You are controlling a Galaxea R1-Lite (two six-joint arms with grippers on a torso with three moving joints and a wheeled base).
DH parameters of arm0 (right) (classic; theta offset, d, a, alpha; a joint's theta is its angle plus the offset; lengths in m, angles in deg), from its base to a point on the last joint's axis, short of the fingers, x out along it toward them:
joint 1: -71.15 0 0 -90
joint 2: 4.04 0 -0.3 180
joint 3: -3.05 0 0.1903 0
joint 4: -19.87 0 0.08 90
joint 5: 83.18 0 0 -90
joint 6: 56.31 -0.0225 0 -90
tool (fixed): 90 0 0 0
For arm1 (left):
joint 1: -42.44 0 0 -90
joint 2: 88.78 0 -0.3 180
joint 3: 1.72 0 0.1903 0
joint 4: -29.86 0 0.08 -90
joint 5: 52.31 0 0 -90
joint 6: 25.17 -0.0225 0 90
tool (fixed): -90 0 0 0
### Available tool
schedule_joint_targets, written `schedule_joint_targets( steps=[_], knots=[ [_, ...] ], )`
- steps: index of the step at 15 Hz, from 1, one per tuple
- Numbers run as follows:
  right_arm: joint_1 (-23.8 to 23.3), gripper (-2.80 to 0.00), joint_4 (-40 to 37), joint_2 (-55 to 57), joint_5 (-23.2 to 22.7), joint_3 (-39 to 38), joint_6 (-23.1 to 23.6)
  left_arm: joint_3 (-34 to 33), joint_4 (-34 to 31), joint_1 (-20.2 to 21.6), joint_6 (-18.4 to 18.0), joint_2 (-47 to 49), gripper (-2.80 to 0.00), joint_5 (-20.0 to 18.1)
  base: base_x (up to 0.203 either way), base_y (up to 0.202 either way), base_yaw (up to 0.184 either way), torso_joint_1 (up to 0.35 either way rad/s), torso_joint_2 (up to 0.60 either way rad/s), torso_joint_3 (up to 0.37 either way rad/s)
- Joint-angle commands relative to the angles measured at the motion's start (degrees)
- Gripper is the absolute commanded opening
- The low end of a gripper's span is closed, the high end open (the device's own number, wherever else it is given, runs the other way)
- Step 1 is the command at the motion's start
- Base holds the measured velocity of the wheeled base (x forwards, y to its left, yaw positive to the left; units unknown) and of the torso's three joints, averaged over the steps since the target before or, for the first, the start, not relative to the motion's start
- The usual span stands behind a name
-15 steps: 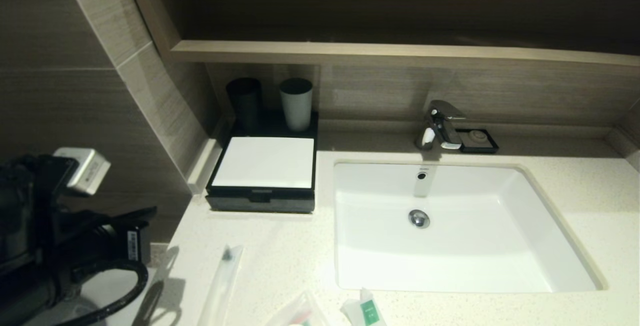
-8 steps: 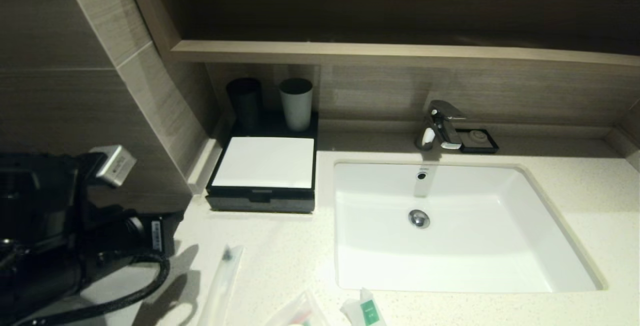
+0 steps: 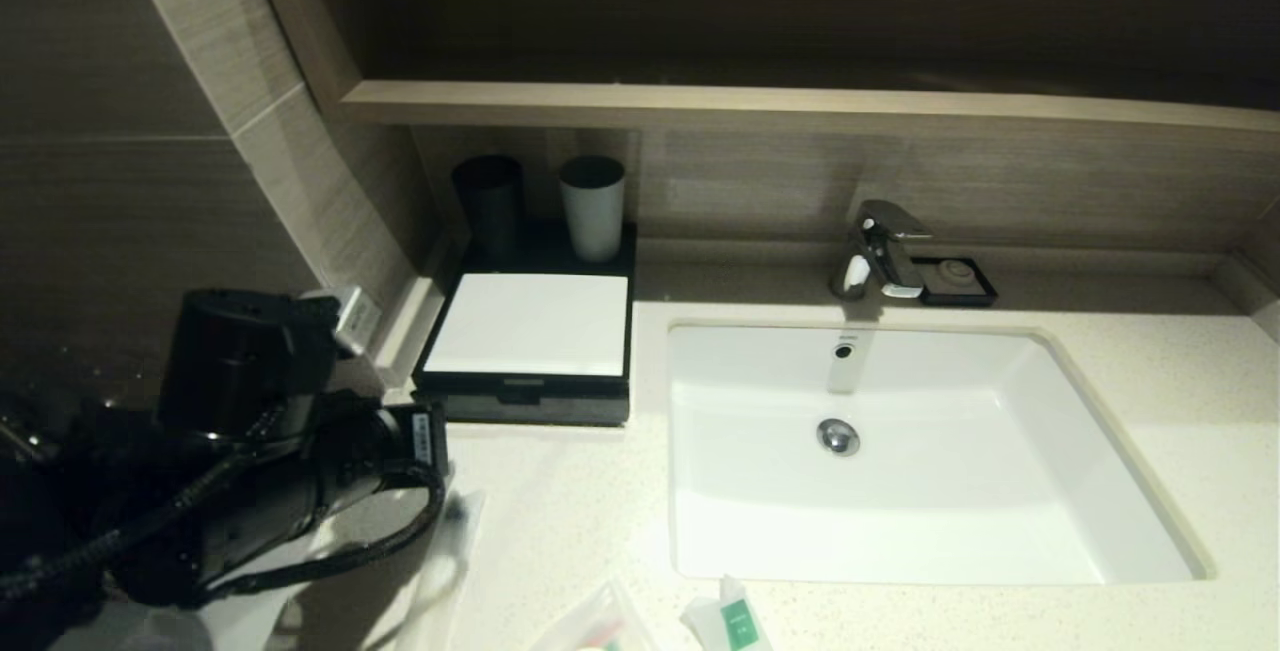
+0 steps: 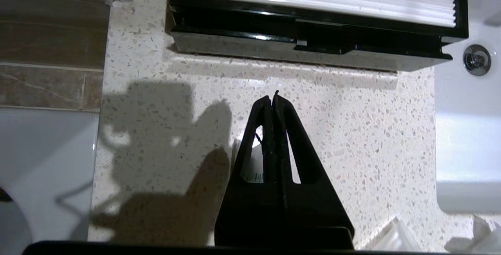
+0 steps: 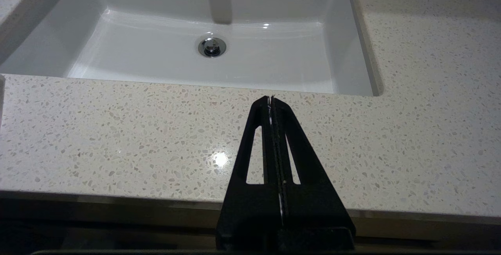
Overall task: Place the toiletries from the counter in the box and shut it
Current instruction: Open the drawer
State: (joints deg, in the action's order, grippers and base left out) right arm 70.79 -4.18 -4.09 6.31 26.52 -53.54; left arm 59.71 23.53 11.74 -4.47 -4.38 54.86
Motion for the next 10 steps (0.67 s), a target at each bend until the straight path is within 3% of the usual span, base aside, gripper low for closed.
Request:
schedule_joint_targets(
  steps=[1, 7, 10],
  knots=[
    [0.0, -2.8, -0.02, 0.03, -0.08, -0.01, 0.04, -0.05, 3.51, -1.41, 0.12, 4.34, -2.8, 3.04, 0.0, 0.0, 0.0, 0.0, 0.0, 0.0],
    [0.0, -2.8, -0.02, -0.04, -0.1, -0.01, 0.04, 0.01, 6.92, -7.37, 0.38, 8.56, -2.8, 10.83, 0.0, 0.0, 0.0, 0.0, 0.0, 0.0],
    [0.0, -2.8, -0.02, -0.04, -0.02, -0.01, 0.04, -0.24, 9.07, -8.84, 0.39, 9.73, -2.8, 12.54, 0.0, 0.0, 0.0, 0.0, 0.0, 0.0]
  ],
)
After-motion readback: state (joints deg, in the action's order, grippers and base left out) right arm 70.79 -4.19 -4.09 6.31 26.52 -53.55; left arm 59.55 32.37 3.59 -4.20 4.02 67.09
